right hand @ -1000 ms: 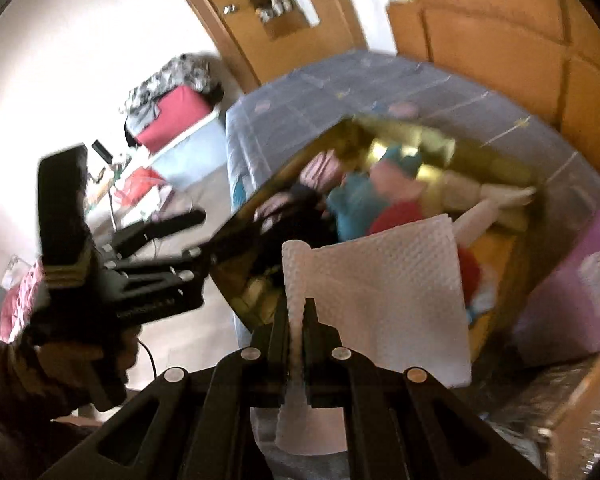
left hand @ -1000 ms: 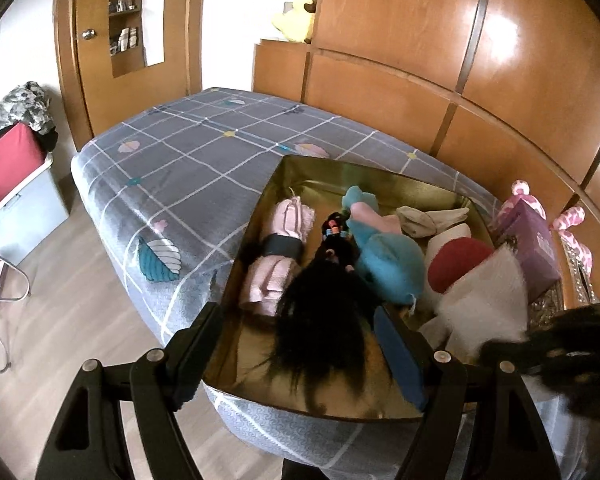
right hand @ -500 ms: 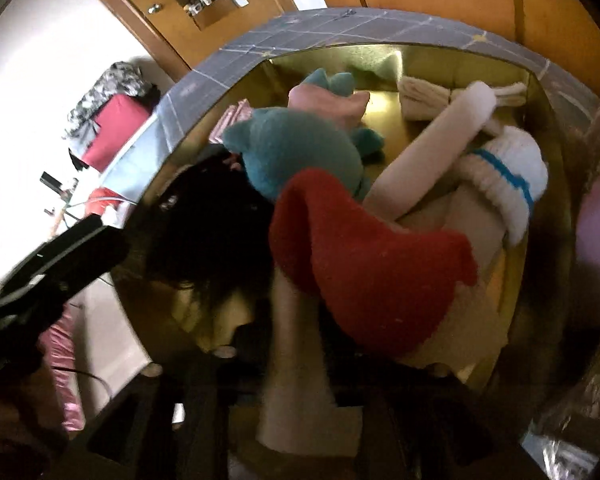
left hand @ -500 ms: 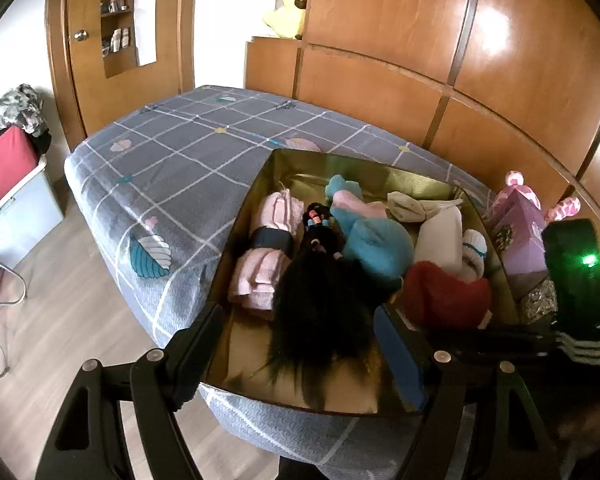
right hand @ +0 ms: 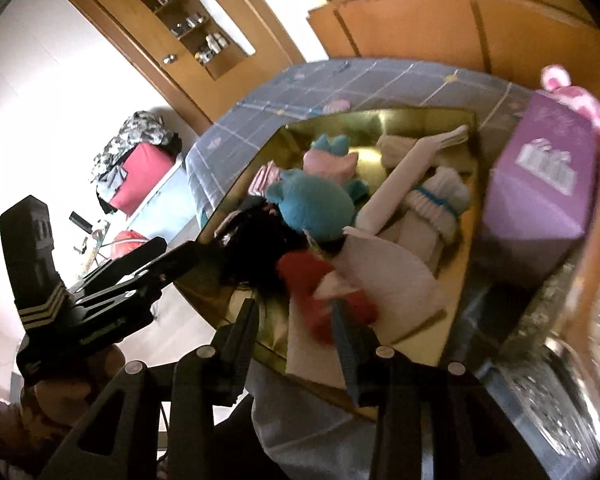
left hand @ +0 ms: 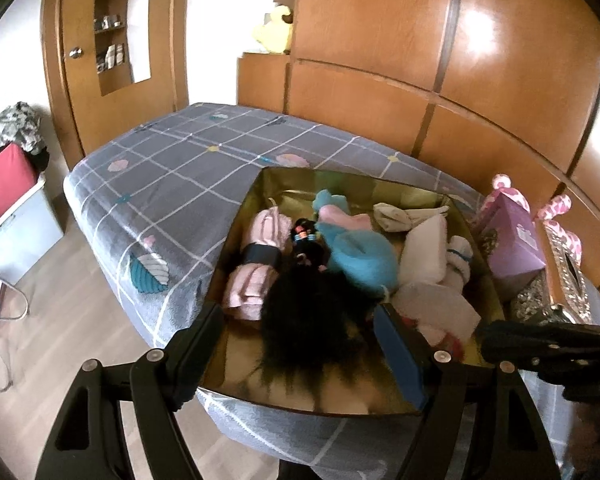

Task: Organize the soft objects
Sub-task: 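Carry the white paper towel into the gold tray and open the right tool, then move both tools back to the bed, right tool grasping the blue Tempo tissue pack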

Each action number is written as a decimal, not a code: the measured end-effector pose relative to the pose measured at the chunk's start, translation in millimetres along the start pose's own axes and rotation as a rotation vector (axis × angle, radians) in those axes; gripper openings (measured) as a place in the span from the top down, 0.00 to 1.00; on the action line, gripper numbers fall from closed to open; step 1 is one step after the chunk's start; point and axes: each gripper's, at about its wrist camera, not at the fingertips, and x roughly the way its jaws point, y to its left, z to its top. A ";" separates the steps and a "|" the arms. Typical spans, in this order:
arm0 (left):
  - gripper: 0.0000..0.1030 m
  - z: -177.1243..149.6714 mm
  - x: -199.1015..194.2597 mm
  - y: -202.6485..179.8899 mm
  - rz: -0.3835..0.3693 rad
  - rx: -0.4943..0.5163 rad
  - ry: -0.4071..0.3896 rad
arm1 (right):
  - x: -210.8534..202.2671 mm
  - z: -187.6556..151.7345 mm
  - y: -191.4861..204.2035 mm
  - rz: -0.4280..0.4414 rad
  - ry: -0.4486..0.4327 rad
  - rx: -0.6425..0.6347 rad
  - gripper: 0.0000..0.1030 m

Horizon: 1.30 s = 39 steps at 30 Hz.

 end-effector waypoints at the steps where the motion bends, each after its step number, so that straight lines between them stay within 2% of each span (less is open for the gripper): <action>1: 0.24 -0.1 -0.8 -1.9 -0.003 0.005 -0.001 | -2.6 -0.6 -0.1 -0.009 -0.008 -0.003 0.64; 13: 0.24 -6.2 -15.8 -42.8 -0.057 0.118 -0.019 | -57.6 -29.9 -17.2 -0.146 -0.098 -0.010 0.62; 23: 0.24 -9.7 -27.3 -81.6 -0.128 0.224 -0.035 | -131.5 -52.1 -61.7 -0.272 -0.210 0.073 0.62; 32: 0.24 -13.3 -40.4 -136.7 -0.231 0.359 -0.053 | -215.5 -94.7 -141.8 -0.468 -0.304 0.291 0.62; 39: 0.24 -19.1 -54.8 -188.1 -0.350 0.464 -0.066 | -297.1 -149.3 -224.4 -0.683 -0.424 0.612 0.62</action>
